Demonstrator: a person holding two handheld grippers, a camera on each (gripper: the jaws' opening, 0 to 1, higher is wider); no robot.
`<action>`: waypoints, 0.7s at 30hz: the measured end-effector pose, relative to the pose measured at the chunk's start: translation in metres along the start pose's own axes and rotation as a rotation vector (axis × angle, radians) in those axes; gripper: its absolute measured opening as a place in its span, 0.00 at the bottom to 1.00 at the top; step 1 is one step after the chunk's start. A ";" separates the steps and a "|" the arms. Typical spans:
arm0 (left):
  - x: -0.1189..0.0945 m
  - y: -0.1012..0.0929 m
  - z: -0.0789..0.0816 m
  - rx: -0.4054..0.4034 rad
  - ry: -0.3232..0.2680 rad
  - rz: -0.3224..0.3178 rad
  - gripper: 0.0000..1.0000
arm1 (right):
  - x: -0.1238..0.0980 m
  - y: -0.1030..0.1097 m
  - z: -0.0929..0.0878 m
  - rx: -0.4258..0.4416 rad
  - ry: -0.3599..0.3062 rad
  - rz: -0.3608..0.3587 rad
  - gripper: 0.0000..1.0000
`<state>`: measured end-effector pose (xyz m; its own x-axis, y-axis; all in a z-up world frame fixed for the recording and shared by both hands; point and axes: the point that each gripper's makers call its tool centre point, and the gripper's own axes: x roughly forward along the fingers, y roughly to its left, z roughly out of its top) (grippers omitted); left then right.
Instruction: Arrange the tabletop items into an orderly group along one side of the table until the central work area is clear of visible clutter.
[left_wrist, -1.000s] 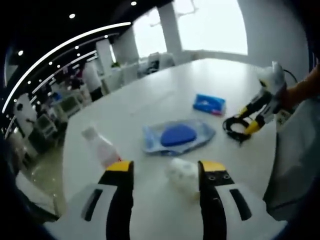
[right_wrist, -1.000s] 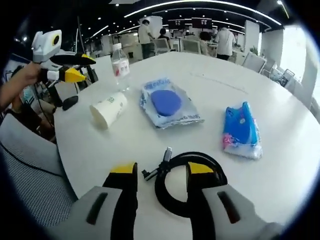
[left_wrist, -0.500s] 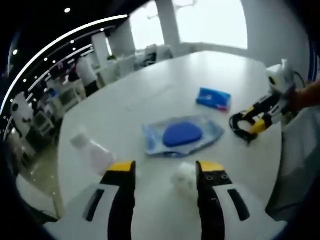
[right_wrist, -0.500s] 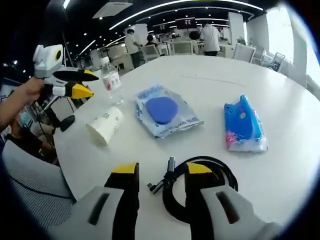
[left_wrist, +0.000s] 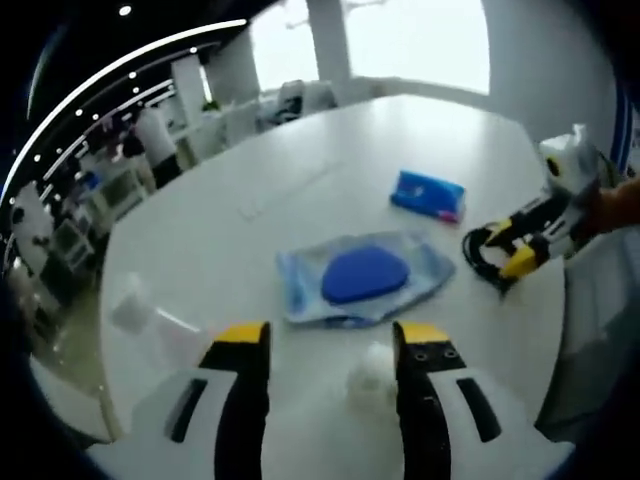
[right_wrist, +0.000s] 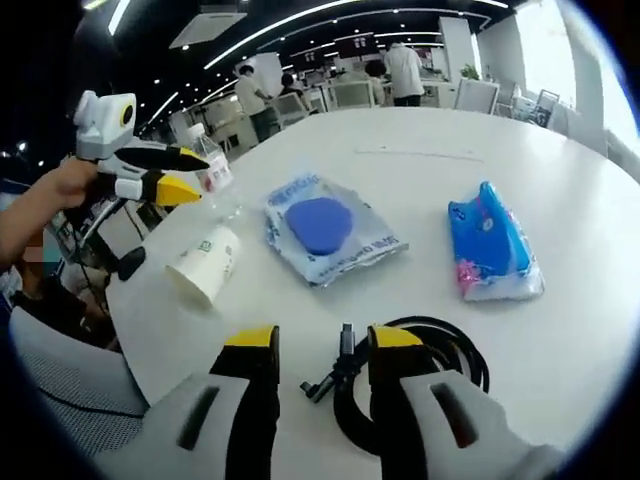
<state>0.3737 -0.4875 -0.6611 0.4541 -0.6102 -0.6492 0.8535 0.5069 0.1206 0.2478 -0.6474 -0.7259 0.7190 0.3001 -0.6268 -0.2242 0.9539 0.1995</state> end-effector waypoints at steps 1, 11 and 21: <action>0.002 -0.001 0.000 -0.002 0.003 -0.007 0.47 | 0.001 0.000 0.000 0.003 0.001 -0.001 0.34; 0.026 0.009 -0.002 -0.025 0.038 -0.020 0.47 | 0.009 -0.002 0.006 0.032 -0.007 -0.011 0.34; 0.049 0.013 0.002 -0.102 0.035 -0.043 0.47 | 0.023 -0.007 0.018 0.077 -0.028 -0.028 0.33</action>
<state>0.4078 -0.5120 -0.6899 0.4071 -0.6120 -0.6780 0.8405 0.5415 0.0159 0.2784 -0.6476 -0.7282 0.7426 0.2723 -0.6119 -0.1535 0.9585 0.2402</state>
